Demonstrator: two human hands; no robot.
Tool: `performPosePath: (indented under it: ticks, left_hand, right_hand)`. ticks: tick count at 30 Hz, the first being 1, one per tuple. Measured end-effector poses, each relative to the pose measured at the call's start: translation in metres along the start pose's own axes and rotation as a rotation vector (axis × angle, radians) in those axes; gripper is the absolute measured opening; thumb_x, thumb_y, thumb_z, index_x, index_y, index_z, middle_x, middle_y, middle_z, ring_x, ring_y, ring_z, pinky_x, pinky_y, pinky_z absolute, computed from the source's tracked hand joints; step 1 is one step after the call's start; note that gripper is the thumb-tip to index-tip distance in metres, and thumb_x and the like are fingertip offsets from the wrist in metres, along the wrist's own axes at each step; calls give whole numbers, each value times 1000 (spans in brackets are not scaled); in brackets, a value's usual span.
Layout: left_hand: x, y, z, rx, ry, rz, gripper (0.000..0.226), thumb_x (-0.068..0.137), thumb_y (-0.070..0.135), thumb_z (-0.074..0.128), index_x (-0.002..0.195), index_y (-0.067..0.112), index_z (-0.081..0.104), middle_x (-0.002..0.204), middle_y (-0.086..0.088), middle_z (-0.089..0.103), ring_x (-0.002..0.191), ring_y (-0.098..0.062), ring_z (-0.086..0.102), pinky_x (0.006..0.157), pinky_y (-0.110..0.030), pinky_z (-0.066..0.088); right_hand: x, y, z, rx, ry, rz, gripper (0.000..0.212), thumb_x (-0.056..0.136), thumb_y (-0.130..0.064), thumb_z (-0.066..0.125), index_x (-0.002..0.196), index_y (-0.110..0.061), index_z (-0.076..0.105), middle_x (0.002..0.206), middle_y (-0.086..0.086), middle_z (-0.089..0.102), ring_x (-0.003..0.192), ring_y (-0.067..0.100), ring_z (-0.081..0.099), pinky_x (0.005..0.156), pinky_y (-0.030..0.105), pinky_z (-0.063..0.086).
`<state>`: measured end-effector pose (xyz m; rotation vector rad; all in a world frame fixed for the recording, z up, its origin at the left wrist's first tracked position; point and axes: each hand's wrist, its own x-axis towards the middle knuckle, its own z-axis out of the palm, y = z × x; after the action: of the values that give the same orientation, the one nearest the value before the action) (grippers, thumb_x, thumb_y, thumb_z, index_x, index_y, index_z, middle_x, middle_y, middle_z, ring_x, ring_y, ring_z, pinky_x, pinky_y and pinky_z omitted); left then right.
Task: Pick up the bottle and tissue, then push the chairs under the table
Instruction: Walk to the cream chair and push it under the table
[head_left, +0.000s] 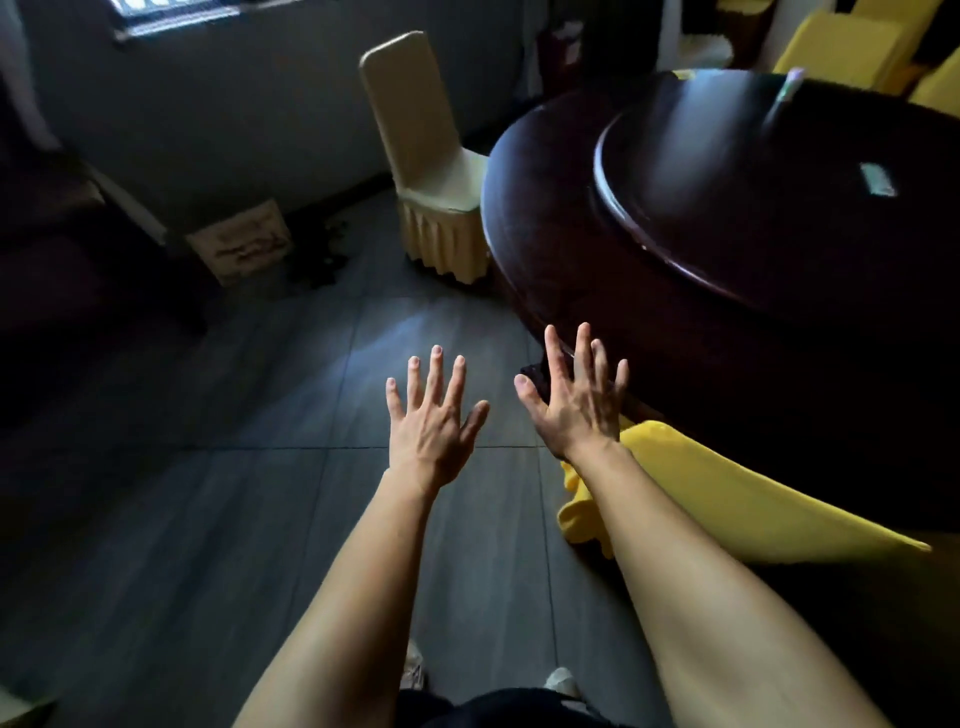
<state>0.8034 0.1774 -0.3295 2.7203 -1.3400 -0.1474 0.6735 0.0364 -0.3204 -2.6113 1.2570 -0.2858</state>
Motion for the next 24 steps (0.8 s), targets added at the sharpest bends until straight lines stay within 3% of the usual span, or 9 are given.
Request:
performPosePath:
  ticks: [9, 16, 24]
  left_hand:
    - [22, -208, -65, -16, 71, -181, 74, 98, 67, 12, 159, 30, -8, 166, 0, -21, 152, -28, -21, 120, -58, -10]
    - [52, -306, -74, -20, 74, -243, 75, 97, 68, 12, 158, 31, -11, 165, 1, -27, 151, -28, -26, 119, -59, -13]
    - [148, -376, -64, -33, 25, -284, 74, 98, 67, 11, 157, 31, -14, 163, 0, -31, 150, -29, -28, 119, -60, -14]
  right_hand:
    - [50, -218, 47, -1, -21, -225, 78, 95, -68, 27, 157, -35, -6, 165, 11, -15, 153, 31, -1, 118, 59, -7]
    - [85, -302, 79, -34, -35, -277, 79, 94, -69, 28, 158, -34, -3, 165, 12, -13, 152, 34, 1, 117, 60, -6]
    - [191, -358, 126, -69, -81, -296, 79, 93, -70, 22, 157, -35, -9, 165, 11, -16, 152, 33, -3, 117, 60, -8]
